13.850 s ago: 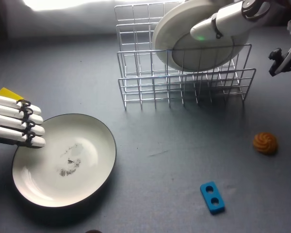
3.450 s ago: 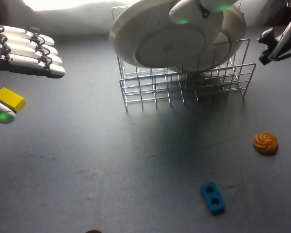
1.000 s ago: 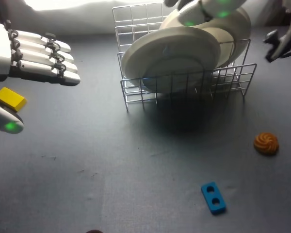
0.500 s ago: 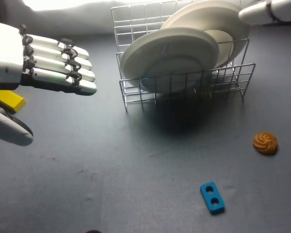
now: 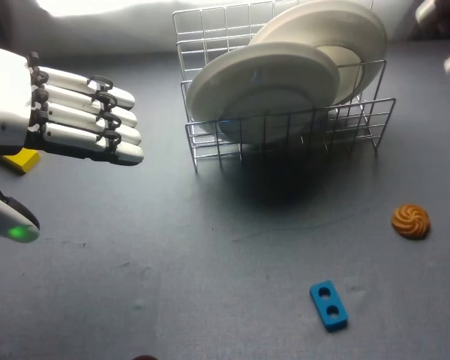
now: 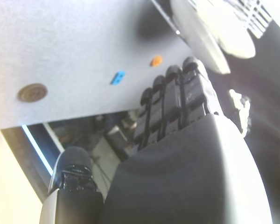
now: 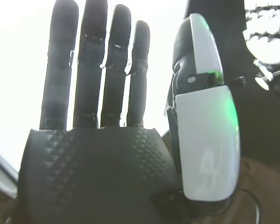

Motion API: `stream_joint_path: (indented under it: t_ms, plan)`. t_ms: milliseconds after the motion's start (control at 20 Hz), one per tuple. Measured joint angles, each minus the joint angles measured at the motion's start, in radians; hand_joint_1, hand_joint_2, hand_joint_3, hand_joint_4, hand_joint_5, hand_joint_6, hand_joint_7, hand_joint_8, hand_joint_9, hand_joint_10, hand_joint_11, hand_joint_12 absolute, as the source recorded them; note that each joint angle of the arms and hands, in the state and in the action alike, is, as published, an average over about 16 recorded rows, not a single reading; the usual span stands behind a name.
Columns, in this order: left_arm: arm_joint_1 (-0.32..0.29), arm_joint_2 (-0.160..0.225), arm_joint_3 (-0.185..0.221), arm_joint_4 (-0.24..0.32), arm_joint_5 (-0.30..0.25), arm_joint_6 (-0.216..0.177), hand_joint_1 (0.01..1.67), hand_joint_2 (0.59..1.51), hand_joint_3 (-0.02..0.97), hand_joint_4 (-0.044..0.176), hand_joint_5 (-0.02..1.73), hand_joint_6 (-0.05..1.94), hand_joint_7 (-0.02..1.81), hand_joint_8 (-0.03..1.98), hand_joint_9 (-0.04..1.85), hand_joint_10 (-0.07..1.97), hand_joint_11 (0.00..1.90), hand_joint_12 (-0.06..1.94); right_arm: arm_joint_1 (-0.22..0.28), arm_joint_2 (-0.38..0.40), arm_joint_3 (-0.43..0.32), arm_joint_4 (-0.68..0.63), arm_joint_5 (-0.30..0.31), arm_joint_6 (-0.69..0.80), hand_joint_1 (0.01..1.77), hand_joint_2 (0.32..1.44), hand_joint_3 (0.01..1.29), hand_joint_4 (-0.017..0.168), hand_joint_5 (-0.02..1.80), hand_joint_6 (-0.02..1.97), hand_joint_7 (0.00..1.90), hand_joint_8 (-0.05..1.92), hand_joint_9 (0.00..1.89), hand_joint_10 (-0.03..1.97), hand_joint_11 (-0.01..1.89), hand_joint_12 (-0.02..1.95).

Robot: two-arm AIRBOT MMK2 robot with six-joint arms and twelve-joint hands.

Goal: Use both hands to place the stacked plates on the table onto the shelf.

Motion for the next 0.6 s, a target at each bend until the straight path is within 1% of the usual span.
stream_joint_path:
  t_ms: [100, 150, 250, 300, 350, 500, 600]
  plan:
    - [0.003, 0.002, -0.003, 0.002, -0.001, 0.006, 0.01, 1.195, 0.019, -0.002, 0.11, 0.02, 0.16, 0.01, 0.14, 0.02, 0.02, 0.11, -0.023, 0.026, -0.022, 0.001, 0.012, -0.004, 1.01, 1.07, 0.01, 0.006, 0.91, 0.22, 1.03, 0.04, 1.06, 0.10, 0.64, 1.29]
    - [0.005, 0.002, -0.004, 0.002, -0.001, 0.008, 0.02, 1.199, 0.019, -0.002, 0.14, 0.03, 0.19, 0.04, 0.17, 0.07, 0.03, 0.21, -0.033, 0.037, -0.031, 0.001, 0.018, -0.008, 1.01, 1.07, 0.01, 0.009, 0.90, 0.29, 1.02, 0.10, 1.04, 0.19, 0.64, 1.33]
    - [0.009, 0.002, -0.005, 0.002, -0.001, 0.010, 0.02, 1.209, 0.019, -0.002, 0.21, 0.10, 0.27, 0.16, 0.23, 0.26, 0.07, 0.45, -0.055, 0.056, -0.048, 0.003, 0.031, -0.017, 1.01, 1.08, 0.01, 0.016, 0.90, 0.44, 1.01, 0.30, 1.01, 0.41, 0.64, 1.41]
    - [0.011, 0.002, -0.006, 0.000, -0.001, 0.010, 0.03, 1.214, 0.019, -0.002, 0.25, 0.18, 0.31, 0.27, 0.28, 0.38, 0.10, 0.56, -0.065, 0.063, -0.055, 0.003, 0.036, -0.022, 1.00, 1.08, 0.01, 0.016, 0.89, 0.55, 0.99, 0.42, 0.99, 0.53, 0.64, 1.45]
    - [0.012, 0.002, -0.006, 0.000, 0.000, 0.010, 0.04, 1.217, 0.019, -0.002, 0.28, 0.23, 0.34, 0.35, 0.31, 0.45, 0.13, 0.64, -0.073, 0.068, -0.060, 0.003, 0.040, -0.026, 0.99, 1.08, 0.01, 0.016, 0.89, 0.62, 0.99, 0.49, 0.98, 0.61, 0.64, 1.48]
    - [0.015, 0.002, -0.008, -0.002, 0.000, 0.010, 0.04, 1.223, 0.019, -0.003, 0.33, 0.28, 0.40, 0.43, 0.36, 0.56, 0.15, 0.80, -0.084, 0.076, -0.069, 0.003, 0.047, -0.032, 0.98, 1.09, 0.01, 0.020, 0.89, 0.76, 0.99, 0.60, 0.96, 0.75, 0.64, 1.54]
    - [0.017, 0.002, -0.008, -0.004, 0.001, 0.010, 0.04, 1.228, 0.019, -0.003, 0.38, 0.33, 0.45, 0.51, 0.41, 0.66, 0.18, 0.95, -0.090, 0.082, -0.076, 0.003, 0.052, -0.036, 0.97, 1.10, 0.01, 0.024, 0.89, 0.89, 0.98, 0.71, 0.94, 0.89, 0.64, 1.59]
